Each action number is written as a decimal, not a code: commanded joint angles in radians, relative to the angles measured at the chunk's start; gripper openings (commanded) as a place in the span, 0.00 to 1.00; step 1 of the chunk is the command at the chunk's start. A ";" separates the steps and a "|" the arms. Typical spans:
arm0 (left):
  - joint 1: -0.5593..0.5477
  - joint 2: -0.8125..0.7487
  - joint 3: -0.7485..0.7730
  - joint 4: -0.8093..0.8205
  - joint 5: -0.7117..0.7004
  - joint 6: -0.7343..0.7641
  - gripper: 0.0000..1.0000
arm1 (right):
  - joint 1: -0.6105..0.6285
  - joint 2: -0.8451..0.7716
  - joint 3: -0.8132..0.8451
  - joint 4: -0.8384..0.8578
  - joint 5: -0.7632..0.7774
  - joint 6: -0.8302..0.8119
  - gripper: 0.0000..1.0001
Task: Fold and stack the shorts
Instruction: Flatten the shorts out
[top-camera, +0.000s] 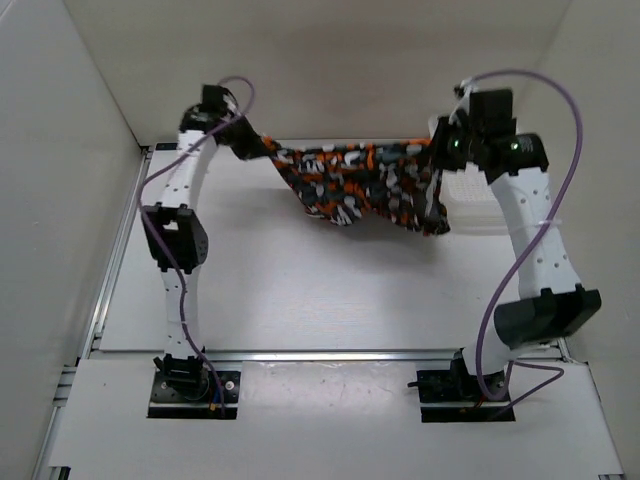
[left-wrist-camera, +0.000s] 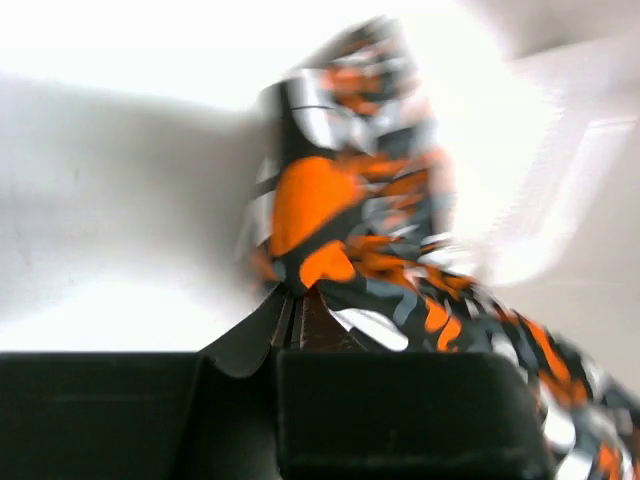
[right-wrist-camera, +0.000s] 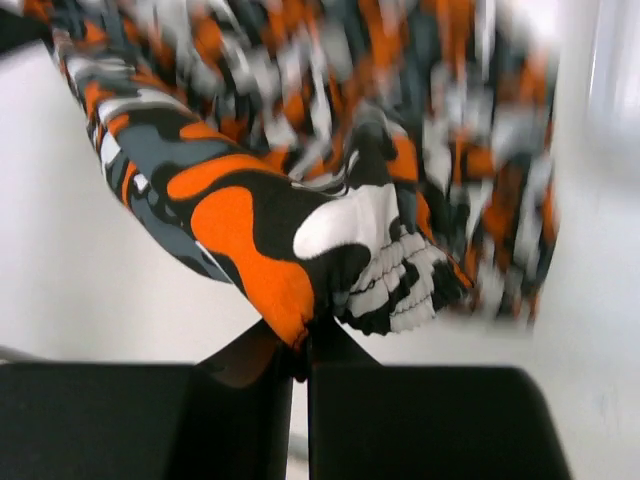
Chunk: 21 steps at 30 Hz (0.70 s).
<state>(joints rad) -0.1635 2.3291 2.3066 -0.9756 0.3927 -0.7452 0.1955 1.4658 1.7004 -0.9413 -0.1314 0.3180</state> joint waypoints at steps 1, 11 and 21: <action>0.148 -0.233 0.195 -0.038 0.089 0.030 0.10 | -0.048 0.100 0.380 0.032 -0.081 -0.051 0.01; 0.136 -0.810 -0.489 0.038 -0.014 0.147 0.10 | -0.067 -0.112 -0.216 0.188 -0.127 -0.065 0.18; -0.018 -0.881 -1.204 0.193 -0.267 0.083 0.10 | -0.100 -0.235 -0.795 0.265 -0.310 0.084 0.71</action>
<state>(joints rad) -0.1741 1.5322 1.0981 -0.7982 0.2379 -0.6571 0.0933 1.3331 0.9005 -0.7372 -0.3836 0.3569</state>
